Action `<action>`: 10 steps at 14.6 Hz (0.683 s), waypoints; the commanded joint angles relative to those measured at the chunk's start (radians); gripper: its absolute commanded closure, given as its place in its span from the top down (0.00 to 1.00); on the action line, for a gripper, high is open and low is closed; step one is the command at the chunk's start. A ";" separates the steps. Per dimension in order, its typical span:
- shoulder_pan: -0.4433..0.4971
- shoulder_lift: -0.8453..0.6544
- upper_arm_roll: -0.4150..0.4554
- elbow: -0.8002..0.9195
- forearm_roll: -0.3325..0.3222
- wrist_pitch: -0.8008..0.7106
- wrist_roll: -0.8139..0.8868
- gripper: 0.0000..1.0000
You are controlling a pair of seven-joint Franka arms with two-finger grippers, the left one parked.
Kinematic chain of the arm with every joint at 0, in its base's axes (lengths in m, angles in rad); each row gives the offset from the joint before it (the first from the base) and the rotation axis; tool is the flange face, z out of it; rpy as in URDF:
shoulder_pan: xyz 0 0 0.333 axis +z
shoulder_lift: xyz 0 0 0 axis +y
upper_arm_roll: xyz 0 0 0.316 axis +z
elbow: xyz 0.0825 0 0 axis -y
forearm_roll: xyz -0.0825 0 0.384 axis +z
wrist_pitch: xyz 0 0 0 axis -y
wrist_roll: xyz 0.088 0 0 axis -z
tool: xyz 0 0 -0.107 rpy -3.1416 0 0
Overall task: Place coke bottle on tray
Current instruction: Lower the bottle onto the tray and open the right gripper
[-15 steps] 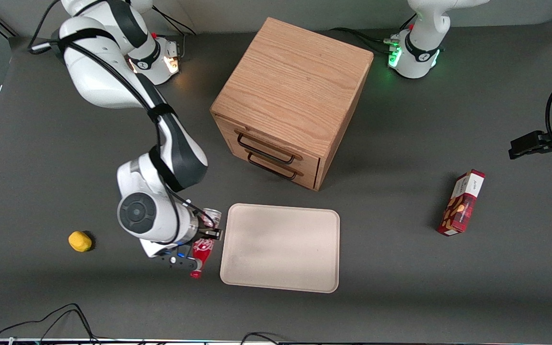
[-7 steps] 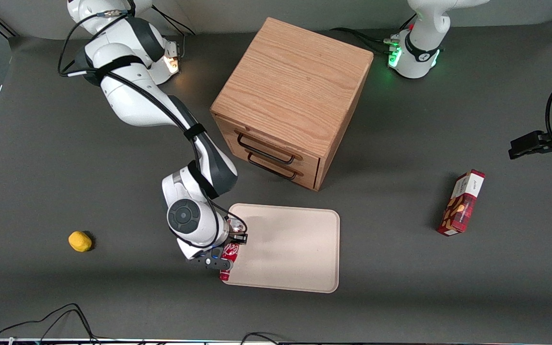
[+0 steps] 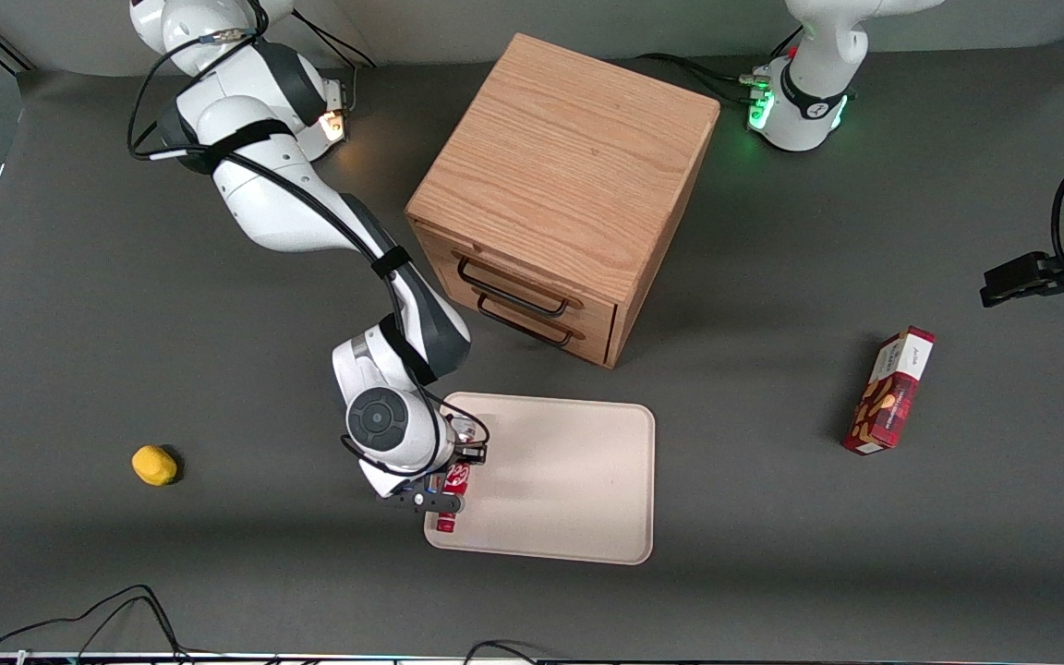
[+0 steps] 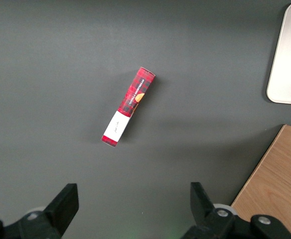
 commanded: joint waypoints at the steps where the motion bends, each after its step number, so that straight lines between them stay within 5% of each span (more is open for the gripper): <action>1: 0.012 0.027 -0.017 0.050 0.003 0.002 -0.022 0.34; 3: 0.012 0.028 -0.017 0.047 0.001 0.008 -0.021 1.00; 10: 0.011 0.028 -0.017 0.046 0.001 0.010 -0.021 1.00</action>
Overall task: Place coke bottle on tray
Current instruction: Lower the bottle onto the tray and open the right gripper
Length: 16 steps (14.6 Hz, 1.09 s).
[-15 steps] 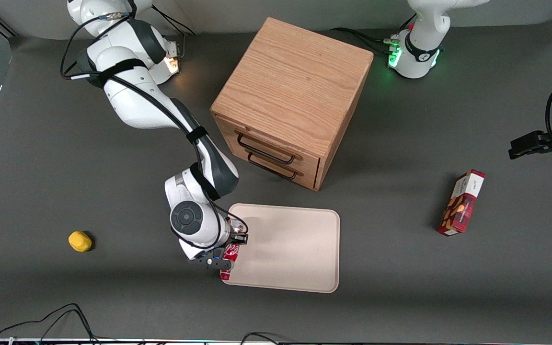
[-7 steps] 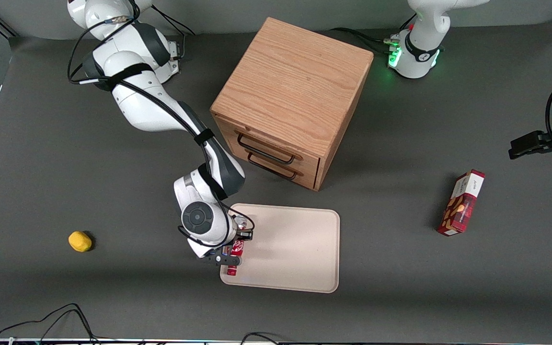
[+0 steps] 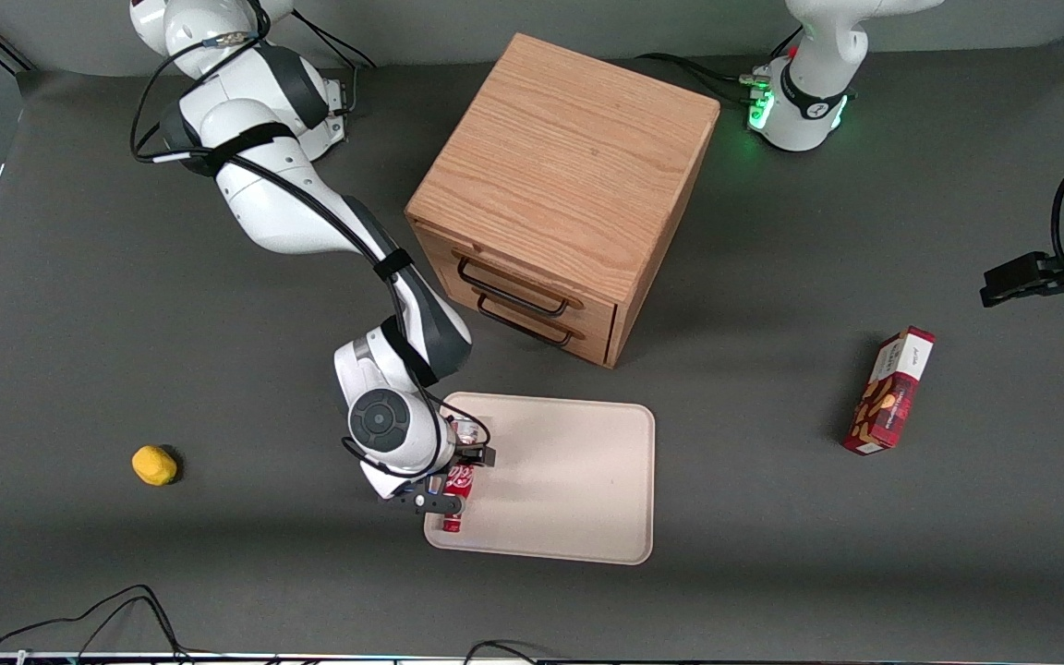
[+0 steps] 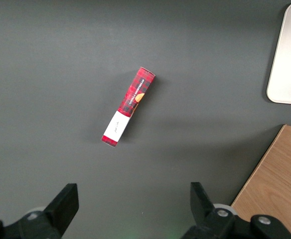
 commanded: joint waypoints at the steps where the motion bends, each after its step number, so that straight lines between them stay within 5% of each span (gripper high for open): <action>1: 0.010 0.018 -0.012 0.032 0.001 0.005 -0.016 1.00; 16: -0.001 0.000 -0.011 0.032 0.004 -0.006 -0.005 1.00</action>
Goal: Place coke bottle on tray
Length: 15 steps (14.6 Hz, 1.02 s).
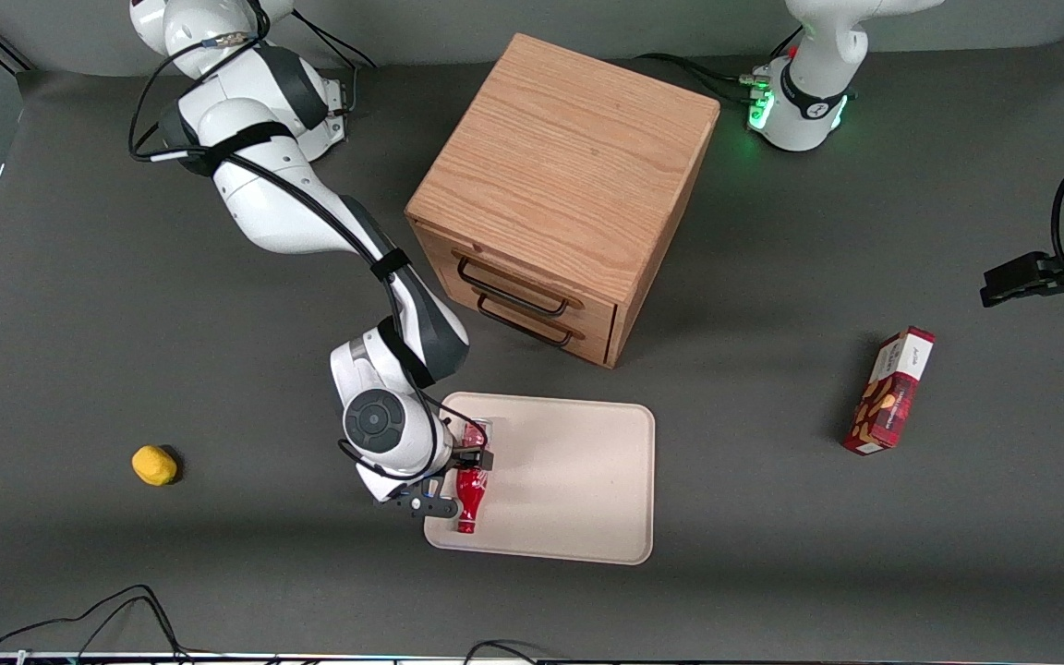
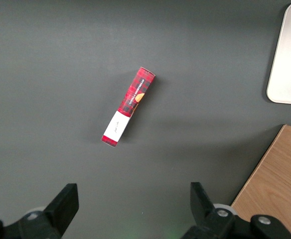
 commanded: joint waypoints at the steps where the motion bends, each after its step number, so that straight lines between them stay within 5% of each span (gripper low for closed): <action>1: 0.001 -0.001 -0.005 0.018 0.004 -0.007 -0.005 1.00; 10: -0.028 -0.205 0.002 -0.032 0.016 -0.258 0.042 1.00; 15: -0.081 -0.593 0.012 -0.440 0.016 -0.302 0.009 1.00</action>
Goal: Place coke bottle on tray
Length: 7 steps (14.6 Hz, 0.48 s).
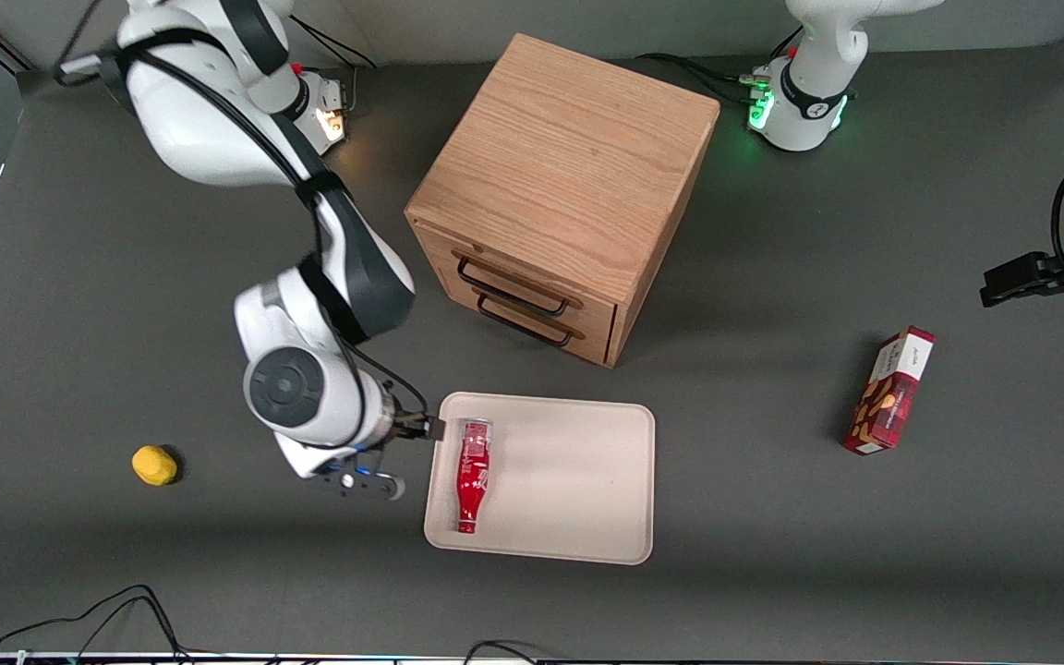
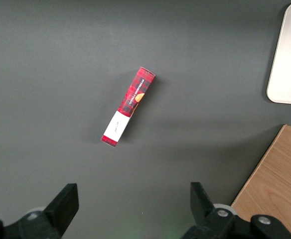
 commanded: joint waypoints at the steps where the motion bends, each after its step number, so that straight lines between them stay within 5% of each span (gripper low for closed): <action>1: -0.038 -0.302 0.008 -0.353 0.016 0.013 -0.044 1.00; 7: -0.212 -0.578 0.008 -0.481 0.016 -0.163 -0.321 1.00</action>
